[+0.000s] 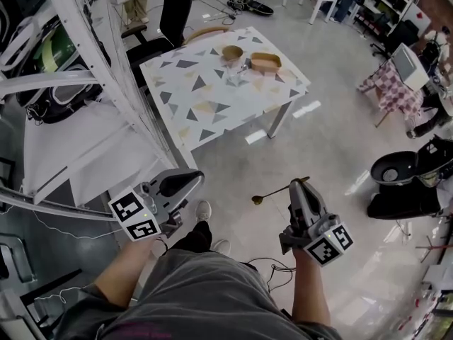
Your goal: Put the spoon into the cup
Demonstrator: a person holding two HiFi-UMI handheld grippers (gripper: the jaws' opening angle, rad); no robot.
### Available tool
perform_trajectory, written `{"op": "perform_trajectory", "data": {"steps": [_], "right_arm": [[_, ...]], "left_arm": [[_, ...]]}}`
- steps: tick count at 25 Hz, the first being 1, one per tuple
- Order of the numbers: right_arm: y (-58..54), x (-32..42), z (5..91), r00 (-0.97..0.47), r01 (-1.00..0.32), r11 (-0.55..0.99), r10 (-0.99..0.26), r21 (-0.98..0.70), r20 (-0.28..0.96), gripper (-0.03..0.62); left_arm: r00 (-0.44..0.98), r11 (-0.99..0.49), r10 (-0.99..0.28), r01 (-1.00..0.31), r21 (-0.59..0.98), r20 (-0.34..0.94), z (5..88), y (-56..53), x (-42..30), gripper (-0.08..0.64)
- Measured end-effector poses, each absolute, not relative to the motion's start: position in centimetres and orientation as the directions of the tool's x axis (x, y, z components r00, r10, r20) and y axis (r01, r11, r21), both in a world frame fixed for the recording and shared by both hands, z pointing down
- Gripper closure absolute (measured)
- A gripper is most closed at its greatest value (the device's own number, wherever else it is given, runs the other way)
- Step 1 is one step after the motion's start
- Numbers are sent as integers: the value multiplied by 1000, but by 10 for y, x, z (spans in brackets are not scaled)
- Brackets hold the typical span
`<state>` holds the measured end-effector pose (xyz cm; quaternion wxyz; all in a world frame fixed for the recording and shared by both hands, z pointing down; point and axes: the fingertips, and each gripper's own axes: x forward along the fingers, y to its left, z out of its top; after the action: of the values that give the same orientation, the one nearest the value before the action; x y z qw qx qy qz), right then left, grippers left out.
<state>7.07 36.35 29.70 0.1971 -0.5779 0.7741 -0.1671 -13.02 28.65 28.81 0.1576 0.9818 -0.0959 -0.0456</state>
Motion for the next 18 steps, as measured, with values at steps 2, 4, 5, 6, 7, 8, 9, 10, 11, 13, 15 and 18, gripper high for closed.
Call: {"op": "perform_trajectory", "data": {"steps": [2, 4, 5, 6, 7, 8, 9, 10, 11, 13, 15, 18], "right_arm": [[354, 75, 299, -257, -828, 279, -960, -487, -113, 571], [344, 80, 300, -260, -827, 280, -959, -487, -110, 571], [338, 83, 301, -261, -828, 280, -959, -487, -108, 571], [332, 85, 302, -262, -828, 280, -959, -486, -106, 571], [325, 88, 302, -262, -829, 279, -959, -485, -104, 571], [318, 91, 303, -261, -829, 278, -960, -485, -103, 571], [310, 94, 304, -260, -830, 275, -960, -484, -100, 571], [302, 97, 306, -258, -831, 272, -961, -485, -97, 571], [293, 100, 307, -257, -831, 269, -962, -486, -94, 571], [274, 105, 310, -255, -831, 265, -963, -489, -89, 571], [255, 109, 315, -254, -831, 261, -964, -491, -82, 571], [225, 115, 319, -251, -832, 252, -965, -495, -69, 571]], "left_arm": [[977, -932, -203, -174, 317, -59, 290, 277, -125, 545], [978, -932, -202, -173, 318, -60, 292, 267, -119, 545], [978, -932, -201, -171, 319, -60, 292, 262, -115, 545], [978, -932, -199, -170, 320, -61, 294, 256, -112, 545], [978, -932, -198, -169, 322, -60, 295, 249, -108, 545], [979, -931, -197, -167, 325, -60, 297, 242, -105, 545], [979, -930, -196, -166, 329, -59, 299, 234, -102, 545], [979, -929, -195, -165, 332, -59, 300, 225, -98, 545], [979, -928, -193, -163, 335, -58, 302, 216, -95, 545], [981, -927, -187, -157, 339, -57, 306, 198, -88, 545], [982, -927, -178, -147, 346, -58, 310, 180, -79, 545], [986, -927, -157, -127, 354, -58, 315, 154, -66, 545]]}}
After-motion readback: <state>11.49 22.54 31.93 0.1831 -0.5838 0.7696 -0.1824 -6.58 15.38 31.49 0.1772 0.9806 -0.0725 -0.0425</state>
